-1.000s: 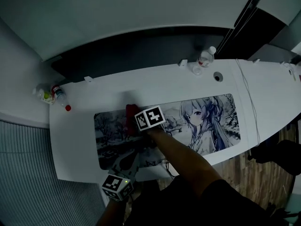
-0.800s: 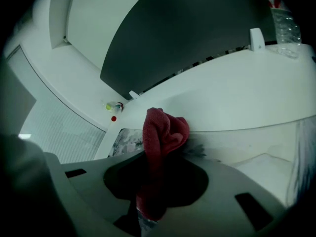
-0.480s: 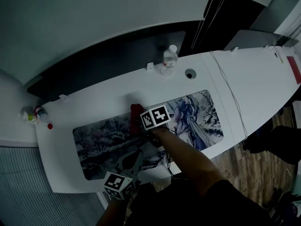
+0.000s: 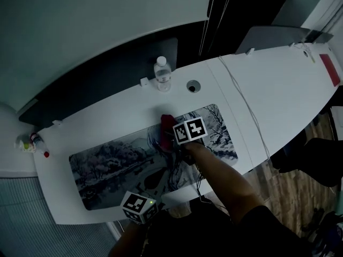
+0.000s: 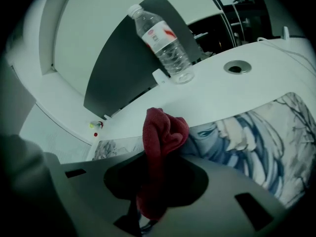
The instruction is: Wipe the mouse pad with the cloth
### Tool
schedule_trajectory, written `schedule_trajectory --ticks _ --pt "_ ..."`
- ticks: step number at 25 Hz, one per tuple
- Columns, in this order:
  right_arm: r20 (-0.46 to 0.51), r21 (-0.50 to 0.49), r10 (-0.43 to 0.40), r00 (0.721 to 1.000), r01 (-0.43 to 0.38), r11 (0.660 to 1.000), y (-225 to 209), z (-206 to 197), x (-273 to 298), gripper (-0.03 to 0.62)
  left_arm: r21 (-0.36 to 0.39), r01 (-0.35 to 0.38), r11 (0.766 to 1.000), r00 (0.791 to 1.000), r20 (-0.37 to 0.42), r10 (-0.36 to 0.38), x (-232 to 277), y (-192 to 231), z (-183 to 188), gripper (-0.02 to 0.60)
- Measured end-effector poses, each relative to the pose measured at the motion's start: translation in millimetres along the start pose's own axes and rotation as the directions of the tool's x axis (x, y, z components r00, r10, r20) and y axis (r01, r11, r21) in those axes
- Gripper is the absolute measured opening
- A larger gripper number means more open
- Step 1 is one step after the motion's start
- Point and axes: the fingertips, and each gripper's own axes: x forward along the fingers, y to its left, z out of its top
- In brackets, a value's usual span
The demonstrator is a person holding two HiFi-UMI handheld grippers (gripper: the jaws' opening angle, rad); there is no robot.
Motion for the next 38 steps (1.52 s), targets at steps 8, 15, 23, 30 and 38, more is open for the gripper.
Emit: schedule_trajectory --ticks 8,15,23,30,38 --pt "0.015 0.017 -0.013 1.000 0.013 1.000 -60.2 7.5 -49.4 0.107 0.021 0.014 1.000 1.000 -0.016 -0.014 50.4 -36.9 6.2 0.006" --pt "0.013 0.014 -0.013 1.000 0.012 1.000 -96.2 12.1 -77.6 0.107 0.028 0.013 1.000 1.000 -0.019 -0.012 81.6 -59.7 8.8 0.006" --pt "0.005 0.010 0.009 1.000 -0.009 1.000 -108.2 12.9 -87.7 0.107 0.035 -0.026 0.999 1.000 -0.010 0.027 91.6 -73.0 13.8 0.005" --pt "0.015 -0.004 0.026 1.000 -0.026 1.000 -109.1 13.7 -88.6 0.107 0.025 -0.109 0.994 0.994 0.008 0.109 68.4 -71.2 10.8 0.006" --pt "0.077 -0.033 -0.002 0.997 0.004 0.999 -92.8 4.6 -100.5 0.107 0.020 -0.180 0.983 0.983 0.047 0.179 17.6 -64.0 10.8 0.006"
